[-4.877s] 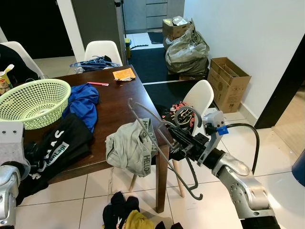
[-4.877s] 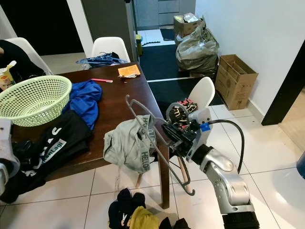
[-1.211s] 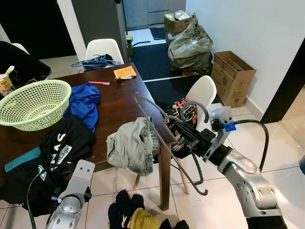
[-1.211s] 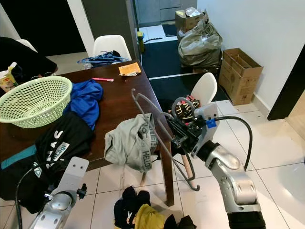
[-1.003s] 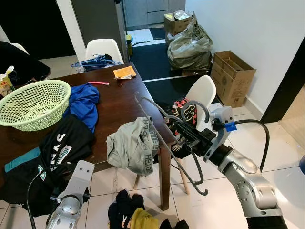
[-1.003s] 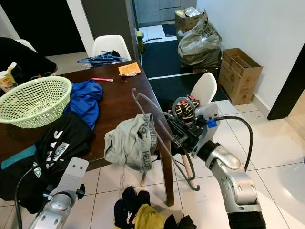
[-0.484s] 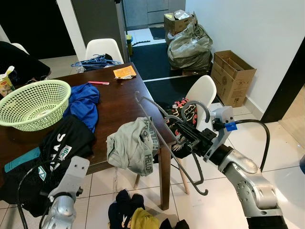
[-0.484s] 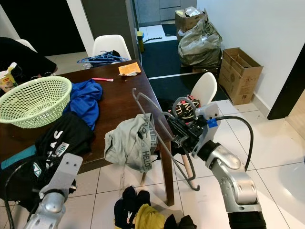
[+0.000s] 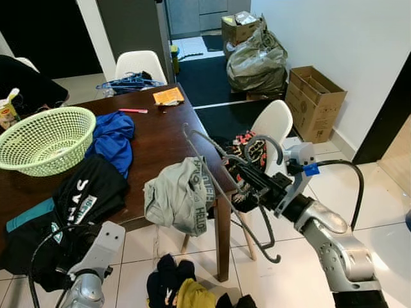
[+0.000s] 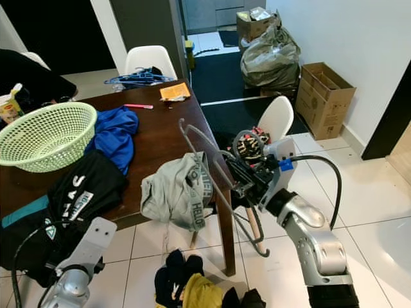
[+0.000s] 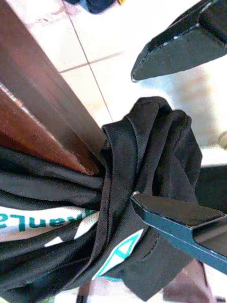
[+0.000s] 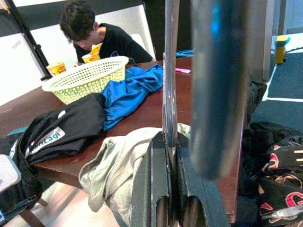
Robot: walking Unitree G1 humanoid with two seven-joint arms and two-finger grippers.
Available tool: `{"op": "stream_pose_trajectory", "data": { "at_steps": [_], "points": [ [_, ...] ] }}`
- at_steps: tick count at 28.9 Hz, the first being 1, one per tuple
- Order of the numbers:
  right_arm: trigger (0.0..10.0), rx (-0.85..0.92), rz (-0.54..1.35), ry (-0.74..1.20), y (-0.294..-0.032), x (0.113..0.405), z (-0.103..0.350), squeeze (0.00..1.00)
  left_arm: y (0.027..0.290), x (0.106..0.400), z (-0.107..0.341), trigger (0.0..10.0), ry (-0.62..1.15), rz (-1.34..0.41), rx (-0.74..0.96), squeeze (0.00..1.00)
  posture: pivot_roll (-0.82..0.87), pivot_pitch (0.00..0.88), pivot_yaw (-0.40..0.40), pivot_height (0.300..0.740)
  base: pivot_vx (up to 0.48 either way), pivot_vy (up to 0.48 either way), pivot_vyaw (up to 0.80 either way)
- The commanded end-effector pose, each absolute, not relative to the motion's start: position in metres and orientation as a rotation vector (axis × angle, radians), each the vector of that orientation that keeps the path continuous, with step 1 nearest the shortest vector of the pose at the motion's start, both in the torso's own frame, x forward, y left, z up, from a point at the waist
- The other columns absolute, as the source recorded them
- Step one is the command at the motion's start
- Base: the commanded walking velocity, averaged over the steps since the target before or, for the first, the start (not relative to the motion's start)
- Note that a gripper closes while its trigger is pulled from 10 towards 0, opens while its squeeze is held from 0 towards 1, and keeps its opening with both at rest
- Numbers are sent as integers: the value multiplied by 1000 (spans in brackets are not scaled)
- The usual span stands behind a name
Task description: Hang hanger
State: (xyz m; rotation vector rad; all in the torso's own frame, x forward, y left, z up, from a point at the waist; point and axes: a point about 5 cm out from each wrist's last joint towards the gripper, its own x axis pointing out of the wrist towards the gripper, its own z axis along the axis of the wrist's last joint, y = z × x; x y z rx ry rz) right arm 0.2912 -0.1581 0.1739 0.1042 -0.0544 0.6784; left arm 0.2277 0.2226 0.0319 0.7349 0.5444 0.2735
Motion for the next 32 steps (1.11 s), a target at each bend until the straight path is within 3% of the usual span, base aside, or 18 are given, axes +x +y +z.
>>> {"op": "stream_pose_trajectory", "data": {
  "at_steps": [1, 9, 21, 28, 32],
  "points": [
    [10000, 112, 698, -63, -152, 289, 175, 0, 232, 223, 29, 10000, 570, 282, 801, 0, -17, 69, 107, 740, 0, 0, 0],
    [10000, 117, 698, -69, -153, 289, 176, 0, 245, 226, 26, 10000, 576, 286, 916, 0, -22, 66, 113, 740, 0, 0, 0],
    [10000, 121, 697, -81, -153, 287, 178, 0, 243, 232, 24, 10000, 539, 268, 969, 0, -27, 60, 121, 740, 0, 0, 0],
    [10000, 120, 696, -89, -153, 287, 181, 0, 230, 243, 34, 10000, 402, 252, 881, 0, -29, 63, 121, 740, 0, 0, 0],
    [10000, 120, 696, -91, -153, 287, 181, 0, 227, 242, 30, 10000, 422, 238, 842, 0, -29, 63, 121, 740, 0, 0, 0]
  ]
}}
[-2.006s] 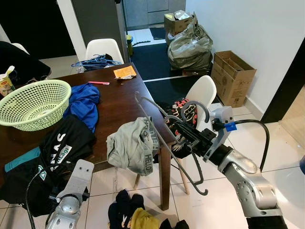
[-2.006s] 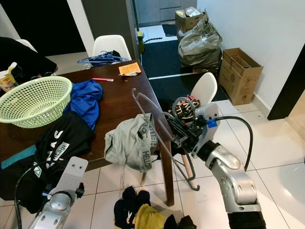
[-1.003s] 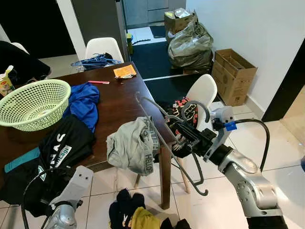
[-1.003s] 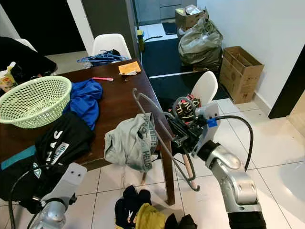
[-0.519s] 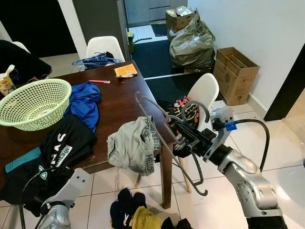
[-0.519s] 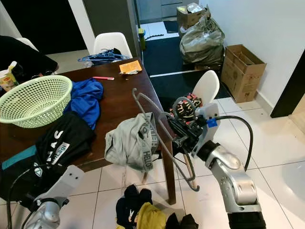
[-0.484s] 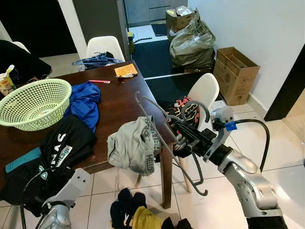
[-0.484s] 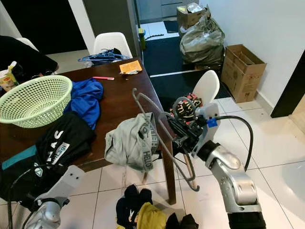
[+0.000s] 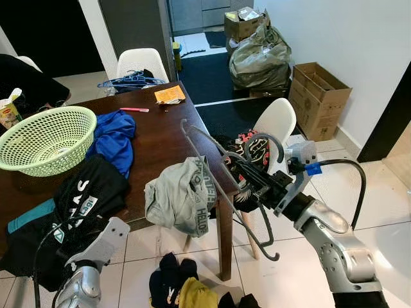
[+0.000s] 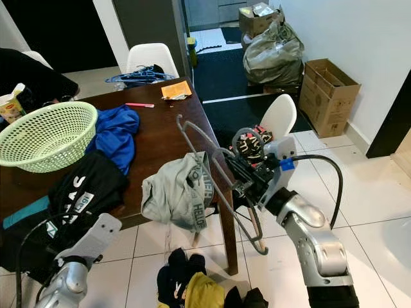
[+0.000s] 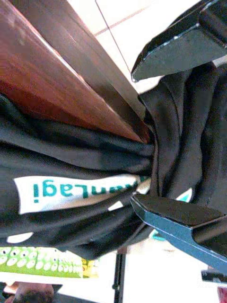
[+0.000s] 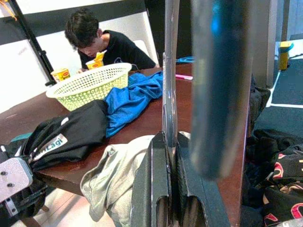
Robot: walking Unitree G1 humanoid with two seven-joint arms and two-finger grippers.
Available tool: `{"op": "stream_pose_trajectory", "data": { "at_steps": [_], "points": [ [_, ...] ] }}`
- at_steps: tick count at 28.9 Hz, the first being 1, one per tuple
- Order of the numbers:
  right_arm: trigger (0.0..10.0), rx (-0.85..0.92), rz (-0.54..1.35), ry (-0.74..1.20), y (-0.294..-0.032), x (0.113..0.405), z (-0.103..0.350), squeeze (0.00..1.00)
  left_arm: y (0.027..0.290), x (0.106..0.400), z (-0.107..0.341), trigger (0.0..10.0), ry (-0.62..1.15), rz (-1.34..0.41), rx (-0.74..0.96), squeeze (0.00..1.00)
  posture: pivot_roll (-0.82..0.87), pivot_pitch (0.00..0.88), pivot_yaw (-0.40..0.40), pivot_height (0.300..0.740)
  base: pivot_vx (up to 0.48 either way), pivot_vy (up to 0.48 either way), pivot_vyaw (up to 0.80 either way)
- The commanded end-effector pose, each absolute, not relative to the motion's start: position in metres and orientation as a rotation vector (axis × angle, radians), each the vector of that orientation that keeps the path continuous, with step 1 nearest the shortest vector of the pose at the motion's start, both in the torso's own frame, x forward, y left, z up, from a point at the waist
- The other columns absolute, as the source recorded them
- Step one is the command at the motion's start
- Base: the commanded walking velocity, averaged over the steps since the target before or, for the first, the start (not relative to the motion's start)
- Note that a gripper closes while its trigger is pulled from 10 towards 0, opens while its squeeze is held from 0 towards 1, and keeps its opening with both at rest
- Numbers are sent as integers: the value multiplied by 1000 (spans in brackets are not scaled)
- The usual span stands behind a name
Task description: Hang hanger
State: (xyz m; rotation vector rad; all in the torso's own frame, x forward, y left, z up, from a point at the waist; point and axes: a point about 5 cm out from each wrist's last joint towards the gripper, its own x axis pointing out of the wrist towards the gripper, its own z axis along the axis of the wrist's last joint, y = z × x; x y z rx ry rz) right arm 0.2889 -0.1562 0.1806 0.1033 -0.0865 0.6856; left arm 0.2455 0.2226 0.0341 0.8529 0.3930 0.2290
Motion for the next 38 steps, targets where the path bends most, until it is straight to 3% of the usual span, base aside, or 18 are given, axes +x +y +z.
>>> {"op": "stream_pose_trajectory", "data": {
  "at_steps": [1, 12, 26, 27, 28, 38],
  "points": [
    [10000, 121, 696, -91, -153, 286, 181, 0, 227, 241, 27, 10000, 438, 233, 821, 0, -26, 66, 122, 740, 0, 0, 0],
    [10000, 124, 691, -94, -154, 286, 182, 0, 221, 224, 2, 10000, 602, 157, 700, 0, -20, 74, 128, 740, 0, 0, 0],
    [10000, 128, 682, -92, -155, 286, 181, 0, 247, 220, -6, 10000, 619, 229, 784, 0, -16, 77, 133, 740, 0, 0, 0],
    [10000, 128, 681, -91, -156, 286, 180, 0, 251, 219, -3, 2588, 615, 242, 787, 0, -15, 77, 131, 740, 0, 0, 0],
    [10000, 127, 679, -90, -157, 286, 180, 0, 254, 219, 0, 0, 610, 258, 796, 0, -16, 77, 131, 740, 0, 0, 0],
    [10000, 125, 674, -90, -159, 286, 180, 0, 266, 213, 5, 0, 602, 310, 818, 0, -14, 74, 128, 740, 0, 0, 0]
  ]
}}
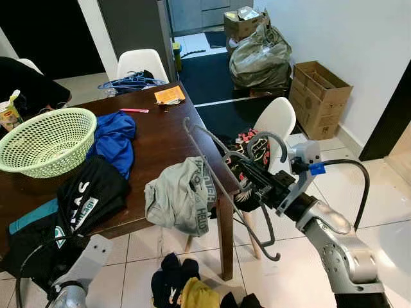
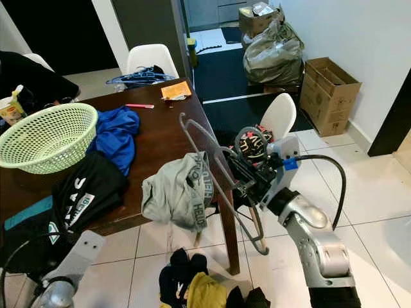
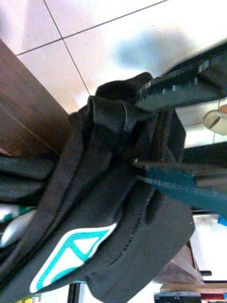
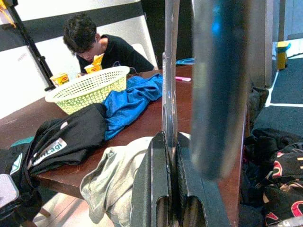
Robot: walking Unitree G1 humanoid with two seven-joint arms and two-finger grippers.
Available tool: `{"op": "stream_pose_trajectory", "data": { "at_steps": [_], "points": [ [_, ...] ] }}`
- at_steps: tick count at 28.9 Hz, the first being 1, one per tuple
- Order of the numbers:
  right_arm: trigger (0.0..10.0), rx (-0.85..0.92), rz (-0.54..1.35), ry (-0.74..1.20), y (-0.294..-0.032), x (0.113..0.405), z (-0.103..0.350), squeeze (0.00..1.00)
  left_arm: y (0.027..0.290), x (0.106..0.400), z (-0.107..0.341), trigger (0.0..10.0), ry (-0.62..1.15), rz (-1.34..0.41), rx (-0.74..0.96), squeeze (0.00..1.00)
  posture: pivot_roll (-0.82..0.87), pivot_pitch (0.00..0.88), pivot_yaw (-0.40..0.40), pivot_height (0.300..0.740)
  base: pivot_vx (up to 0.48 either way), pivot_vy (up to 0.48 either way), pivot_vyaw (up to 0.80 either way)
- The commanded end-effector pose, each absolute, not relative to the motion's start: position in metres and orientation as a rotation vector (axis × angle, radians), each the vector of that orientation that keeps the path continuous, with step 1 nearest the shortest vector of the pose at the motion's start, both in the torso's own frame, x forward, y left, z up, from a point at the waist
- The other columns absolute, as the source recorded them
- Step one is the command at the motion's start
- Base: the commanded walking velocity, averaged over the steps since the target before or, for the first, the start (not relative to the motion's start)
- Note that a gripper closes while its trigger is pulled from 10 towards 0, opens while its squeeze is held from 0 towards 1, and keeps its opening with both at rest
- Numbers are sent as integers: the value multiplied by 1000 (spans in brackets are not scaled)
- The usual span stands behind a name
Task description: Hang hanger
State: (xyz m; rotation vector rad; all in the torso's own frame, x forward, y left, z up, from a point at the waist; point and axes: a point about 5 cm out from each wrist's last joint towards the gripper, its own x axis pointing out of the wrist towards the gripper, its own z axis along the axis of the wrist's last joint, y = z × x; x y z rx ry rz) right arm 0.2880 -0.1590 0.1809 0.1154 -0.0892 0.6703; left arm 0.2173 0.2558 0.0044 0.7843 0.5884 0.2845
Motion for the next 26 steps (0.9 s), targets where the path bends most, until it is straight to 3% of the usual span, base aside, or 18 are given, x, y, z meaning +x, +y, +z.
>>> {"op": "stream_pose_trajectory", "data": {
  "at_steps": [1, 12, 15, 17, 19, 22, 24, 26],
  "points": [
    [10000, 124, 674, -90, -159, 287, 180, 0, 267, 212, 6, 0, 601, 314, 821, 0, -14, 73, 128, 740, 0, 0, 0],
    [10000, 119, 670, -95, -162, 289, 182, 0, 287, 213, 24, 0, 553, 375, 849, 0, -14, 57, 121, 740, 0, 0, 0],
    [10000, 118, 672, -100, -163, 292, 183, 0, 304, 228, 62, 0, 417, 404, 880, 0, -8, 39, 111, 740, 0, 0, 0],
    [10000, 118, 672, -100, -163, 292, 183, 0, 304, 228, 62, 0, 417, 404, 880, 0, -8, 39, 111, 740, 0, 0, 0],
    [10000, 119, 679, -110, -161, 296, 186, 0, 307, 249, 109, 0, 230, 381, 873, 0, -1, 23, 99, 740, 0, 0, 0],
    [10000, 120, 686, -119, -160, 299, 188, 0, 306, 261, 146, 0, 89, 347, 847, 0, 2, 15, 91, 740, 0, 0, 0],
    [10000, 120, 686, -119, -160, 299, 188, 0, 306, 261, 146, 0, 89, 347, 847, 0, 2, 15, 91, 740, 0, 0, 0],
    [10000, 119, 697, -126, -157, 303, 190, 0, 315, 268, 190, 0, -17, 393, 824, 0, 9, 2, 79, 740, 0, 0, 0]
  ]
}}
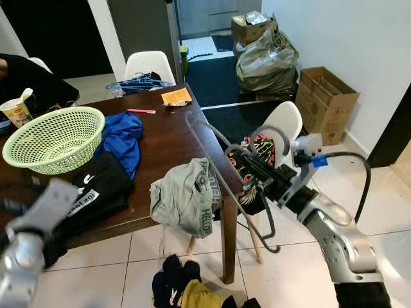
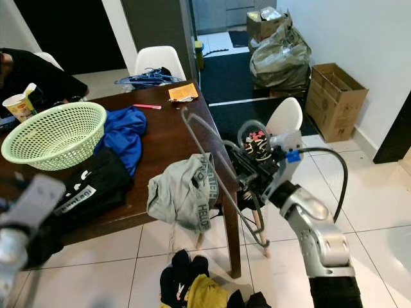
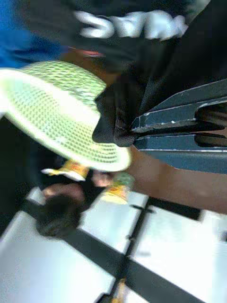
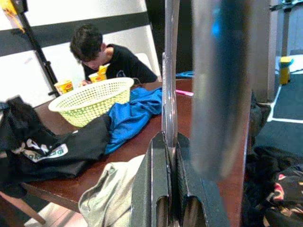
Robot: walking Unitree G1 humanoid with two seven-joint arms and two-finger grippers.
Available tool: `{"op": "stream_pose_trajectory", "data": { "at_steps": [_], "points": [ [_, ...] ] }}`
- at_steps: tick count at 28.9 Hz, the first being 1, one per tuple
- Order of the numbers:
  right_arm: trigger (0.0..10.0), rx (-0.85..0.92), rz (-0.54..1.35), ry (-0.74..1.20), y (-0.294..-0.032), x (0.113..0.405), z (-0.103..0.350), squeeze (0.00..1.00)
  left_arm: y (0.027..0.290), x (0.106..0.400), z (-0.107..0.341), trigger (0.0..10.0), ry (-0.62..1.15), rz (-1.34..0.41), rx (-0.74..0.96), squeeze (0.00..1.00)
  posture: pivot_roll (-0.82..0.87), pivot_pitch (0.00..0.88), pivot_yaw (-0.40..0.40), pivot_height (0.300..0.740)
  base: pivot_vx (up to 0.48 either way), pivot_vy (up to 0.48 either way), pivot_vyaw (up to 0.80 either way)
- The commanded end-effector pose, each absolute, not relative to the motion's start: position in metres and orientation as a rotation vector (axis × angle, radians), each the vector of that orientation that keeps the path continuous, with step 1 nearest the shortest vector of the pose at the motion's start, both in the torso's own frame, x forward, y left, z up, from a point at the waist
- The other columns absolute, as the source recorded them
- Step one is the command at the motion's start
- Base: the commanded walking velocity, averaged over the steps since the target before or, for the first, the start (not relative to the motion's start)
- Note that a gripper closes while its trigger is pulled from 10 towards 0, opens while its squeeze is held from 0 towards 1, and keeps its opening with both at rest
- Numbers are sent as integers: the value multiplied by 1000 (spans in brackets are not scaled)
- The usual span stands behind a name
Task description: Hang hanger
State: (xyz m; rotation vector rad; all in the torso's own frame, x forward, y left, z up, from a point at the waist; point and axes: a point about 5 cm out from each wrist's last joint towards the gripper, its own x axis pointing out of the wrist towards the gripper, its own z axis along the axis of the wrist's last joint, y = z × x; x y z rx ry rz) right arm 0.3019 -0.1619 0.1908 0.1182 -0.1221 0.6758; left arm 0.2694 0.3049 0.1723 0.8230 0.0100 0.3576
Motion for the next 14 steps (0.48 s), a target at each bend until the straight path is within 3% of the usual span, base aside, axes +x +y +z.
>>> {"op": "stream_pose_trajectory", "data": {
  "at_steps": [1, 6, 14],
  "points": [
    [10000, 119, 700, -129, -156, 304, 191, 0, 319, 268, 203, 0, -43, 413, 821, 0, 9, 2, 79, 740, 0, 0, 0],
    [10000, 115, 710, -131, -155, 304, 192, 0, 339, 260, 207, 0, 8, 473, 840, 0, 9, 1, 74, 740, 0, 0, 0],
    [10000, 88, 712, -114, -158, 306, 191, 0, 356, 233, 128, 0, 391, 444, 830, 0, 3, 4, 61, 740, 0, 0, 0]
  ]
}}
